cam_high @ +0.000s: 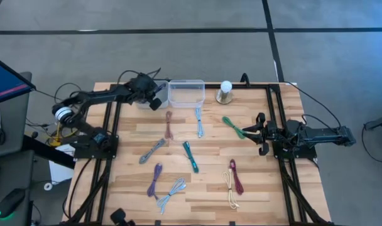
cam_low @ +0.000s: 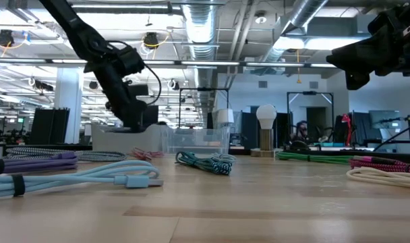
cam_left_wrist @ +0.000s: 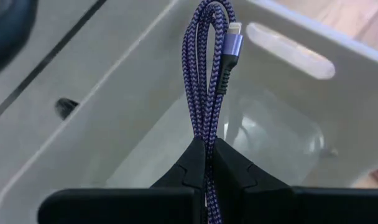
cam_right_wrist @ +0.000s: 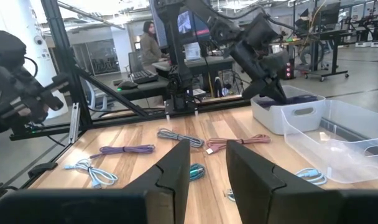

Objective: Pick & Place USB Port
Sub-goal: Put the violet and white USB cable into the gray bin, then put the pink USB cable into the transparent bin

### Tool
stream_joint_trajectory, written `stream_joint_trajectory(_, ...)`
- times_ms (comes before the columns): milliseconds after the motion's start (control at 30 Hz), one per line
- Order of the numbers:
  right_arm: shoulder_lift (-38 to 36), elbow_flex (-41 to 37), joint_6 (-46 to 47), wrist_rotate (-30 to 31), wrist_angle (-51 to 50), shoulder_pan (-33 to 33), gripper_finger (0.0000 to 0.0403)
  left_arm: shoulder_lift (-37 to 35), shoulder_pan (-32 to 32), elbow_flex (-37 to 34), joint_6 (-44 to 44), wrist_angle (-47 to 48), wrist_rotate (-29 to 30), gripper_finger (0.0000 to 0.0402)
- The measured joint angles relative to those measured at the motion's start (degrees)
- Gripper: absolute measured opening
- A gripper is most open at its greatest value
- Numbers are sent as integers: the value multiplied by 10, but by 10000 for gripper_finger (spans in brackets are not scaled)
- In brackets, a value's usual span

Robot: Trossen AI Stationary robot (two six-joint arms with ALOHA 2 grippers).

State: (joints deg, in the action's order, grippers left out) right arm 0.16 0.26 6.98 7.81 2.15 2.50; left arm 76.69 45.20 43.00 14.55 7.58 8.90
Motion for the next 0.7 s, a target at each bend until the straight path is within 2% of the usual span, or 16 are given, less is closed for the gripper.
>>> stream_joint_trajectory(267,0,0,0,0,0,0,98,22,3,0,-1,0,-7,19)
stream_joint_trajectory(700,0,0,0,0,0,0,98,22,2,0,-11,-11,-5,94)
